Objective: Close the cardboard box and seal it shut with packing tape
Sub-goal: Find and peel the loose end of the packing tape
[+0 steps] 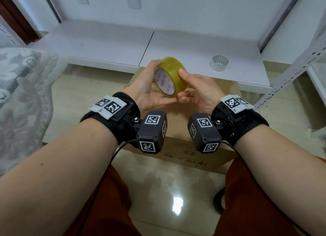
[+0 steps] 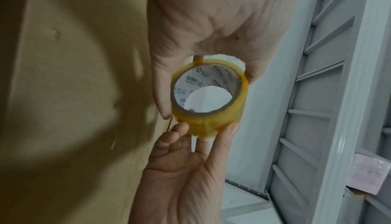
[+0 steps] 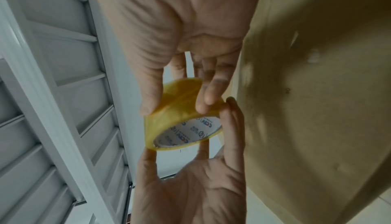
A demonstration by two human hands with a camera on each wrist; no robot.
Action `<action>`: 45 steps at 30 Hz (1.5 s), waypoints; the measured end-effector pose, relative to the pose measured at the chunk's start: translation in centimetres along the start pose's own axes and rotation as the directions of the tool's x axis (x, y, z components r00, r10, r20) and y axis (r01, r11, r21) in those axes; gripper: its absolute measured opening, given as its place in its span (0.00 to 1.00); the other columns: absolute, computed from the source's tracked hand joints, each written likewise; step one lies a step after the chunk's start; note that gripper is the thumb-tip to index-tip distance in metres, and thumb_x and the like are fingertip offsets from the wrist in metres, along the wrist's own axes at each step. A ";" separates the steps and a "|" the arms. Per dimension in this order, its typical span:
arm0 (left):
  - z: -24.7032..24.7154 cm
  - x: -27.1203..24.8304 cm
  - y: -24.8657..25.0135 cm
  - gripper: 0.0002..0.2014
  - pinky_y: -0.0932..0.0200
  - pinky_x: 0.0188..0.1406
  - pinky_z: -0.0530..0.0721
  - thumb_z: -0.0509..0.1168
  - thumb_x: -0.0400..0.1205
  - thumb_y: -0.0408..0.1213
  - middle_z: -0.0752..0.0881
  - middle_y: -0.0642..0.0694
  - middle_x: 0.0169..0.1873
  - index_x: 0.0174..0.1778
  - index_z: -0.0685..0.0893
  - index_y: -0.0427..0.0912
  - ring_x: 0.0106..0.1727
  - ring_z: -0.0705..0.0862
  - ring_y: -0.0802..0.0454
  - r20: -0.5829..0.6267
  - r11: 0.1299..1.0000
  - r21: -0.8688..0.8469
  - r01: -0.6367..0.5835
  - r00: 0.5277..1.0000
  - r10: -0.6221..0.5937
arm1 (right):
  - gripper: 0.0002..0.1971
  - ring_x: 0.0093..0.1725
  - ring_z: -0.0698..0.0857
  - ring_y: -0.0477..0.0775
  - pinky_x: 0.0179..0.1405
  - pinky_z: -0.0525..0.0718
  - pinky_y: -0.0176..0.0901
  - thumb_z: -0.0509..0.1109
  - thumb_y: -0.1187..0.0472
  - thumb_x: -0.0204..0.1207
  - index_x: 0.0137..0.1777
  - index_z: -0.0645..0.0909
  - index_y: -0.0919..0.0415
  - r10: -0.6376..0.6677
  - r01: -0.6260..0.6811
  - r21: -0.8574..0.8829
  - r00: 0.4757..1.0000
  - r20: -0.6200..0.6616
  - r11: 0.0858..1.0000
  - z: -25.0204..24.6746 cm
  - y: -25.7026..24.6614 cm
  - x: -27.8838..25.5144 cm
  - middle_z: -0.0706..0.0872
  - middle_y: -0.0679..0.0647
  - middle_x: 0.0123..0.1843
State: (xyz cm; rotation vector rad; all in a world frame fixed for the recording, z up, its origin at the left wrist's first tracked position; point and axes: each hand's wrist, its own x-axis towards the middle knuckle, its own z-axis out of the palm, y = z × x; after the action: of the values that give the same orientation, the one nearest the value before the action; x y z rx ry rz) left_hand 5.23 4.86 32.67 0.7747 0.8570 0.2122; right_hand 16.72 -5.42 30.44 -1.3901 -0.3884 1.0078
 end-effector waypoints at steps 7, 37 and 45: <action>-0.4 0.1 0.0 0.26 0.40 0.60 0.85 0.73 0.75 0.51 0.81 0.36 0.57 0.64 0.76 0.43 0.57 0.86 0.35 0.013 0.982 0.183 -0.038 0.999 0.036 | 0.17 0.44 0.83 0.52 0.41 0.81 0.44 0.69 0.42 0.76 0.52 0.82 0.56 -0.045 0.040 -0.066 0.997 -0.063 0.997 0.1 0.4 0.2 0.87 0.52 0.46; 0.4 0.0 -1.7 0.15 0.54 0.67 0.79 0.62 0.84 0.51 0.87 0.45 0.58 0.57 0.85 0.46 0.62 0.83 0.50 0.227 0.746 0.630 -0.215 0.970 0.088 | 0.31 0.52 0.89 0.69 0.52 0.86 0.68 0.75 0.43 0.71 0.67 0.77 0.63 0.253 -0.218 0.361 0.966 -0.053 0.907 0.0 0.0 1.0 0.88 0.67 0.56; 0.1 0.5 -0.9 0.25 0.45 0.66 0.82 0.65 0.83 0.48 0.82 0.37 0.62 0.71 0.76 0.36 0.63 0.84 0.41 0.167 0.936 0.311 -0.163 0.979 0.115 | 0.12 0.58 0.85 0.60 0.49 0.88 0.52 0.70 0.60 0.79 0.59 0.80 0.63 0.053 -0.063 0.327 0.998 0.040 0.943 0.6 -0.2 0.3 0.86 0.60 0.55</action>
State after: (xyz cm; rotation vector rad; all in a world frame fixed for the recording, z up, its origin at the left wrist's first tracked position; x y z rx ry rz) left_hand 5.54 4.36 31.82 1.1469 0.7049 0.1385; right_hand 16.48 -4.74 30.61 -1.0909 -0.1903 1.0888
